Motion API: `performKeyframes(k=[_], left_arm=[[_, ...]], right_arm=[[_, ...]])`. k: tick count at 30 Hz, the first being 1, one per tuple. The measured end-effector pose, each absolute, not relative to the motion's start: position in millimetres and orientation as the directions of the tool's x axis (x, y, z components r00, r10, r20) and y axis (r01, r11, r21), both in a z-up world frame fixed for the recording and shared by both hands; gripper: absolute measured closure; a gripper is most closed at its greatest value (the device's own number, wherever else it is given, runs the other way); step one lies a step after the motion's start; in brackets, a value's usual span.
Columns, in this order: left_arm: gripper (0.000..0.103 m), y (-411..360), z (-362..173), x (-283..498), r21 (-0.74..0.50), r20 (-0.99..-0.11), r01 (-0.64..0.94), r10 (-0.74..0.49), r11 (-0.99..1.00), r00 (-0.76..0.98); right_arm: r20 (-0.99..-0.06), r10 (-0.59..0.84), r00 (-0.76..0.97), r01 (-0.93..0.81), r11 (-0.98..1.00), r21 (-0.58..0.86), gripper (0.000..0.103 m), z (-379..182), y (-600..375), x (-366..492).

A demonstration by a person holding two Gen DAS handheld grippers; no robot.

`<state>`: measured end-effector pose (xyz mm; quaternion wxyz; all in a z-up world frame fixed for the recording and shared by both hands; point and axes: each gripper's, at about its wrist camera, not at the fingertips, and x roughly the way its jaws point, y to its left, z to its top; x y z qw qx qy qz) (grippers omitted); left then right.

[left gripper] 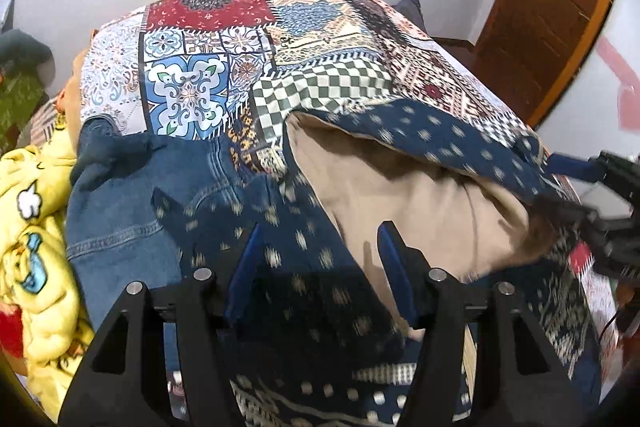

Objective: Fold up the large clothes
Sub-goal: 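Lift the hood with both tools and fold it over the hoodie body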

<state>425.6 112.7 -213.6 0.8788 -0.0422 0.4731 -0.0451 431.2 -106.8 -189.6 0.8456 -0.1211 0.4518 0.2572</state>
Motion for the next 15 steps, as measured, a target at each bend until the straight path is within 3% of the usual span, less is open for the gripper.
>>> performKeyframes(k=[8,10,13,15], left_arm=[[0.045,127.8,-262.6,481.7,-0.168,-0.859,-0.021,-0.136,0.986,0.495],[0.055,129.4,-268.1,491.2,-0.18,-0.855,-0.029,-0.142,0.983,0.499],[0.08,127.5,-268.0,501.2,-0.197,-0.843,-0.023,-0.158,0.98,0.513],[0.093,123.9,-264.5,504.2,-0.196,-0.838,-0.016,-0.159,0.98,0.522]], right_arm=[[-0.852,0.26,0.453,-0.531,0.847,-0.024,0.047,-232.0,-76.0,462.3],[-0.846,0.258,0.466,-0.516,0.856,-0.024,0.047,-231.4,-77.4,466.9],[-0.837,0.284,0.468,-0.497,0.867,0.016,0.048,-228.7,-84.7,473.7],[-0.83,0.301,0.469,-0.485,0.874,0.043,0.058,-226.0,-92.4,477.4]])
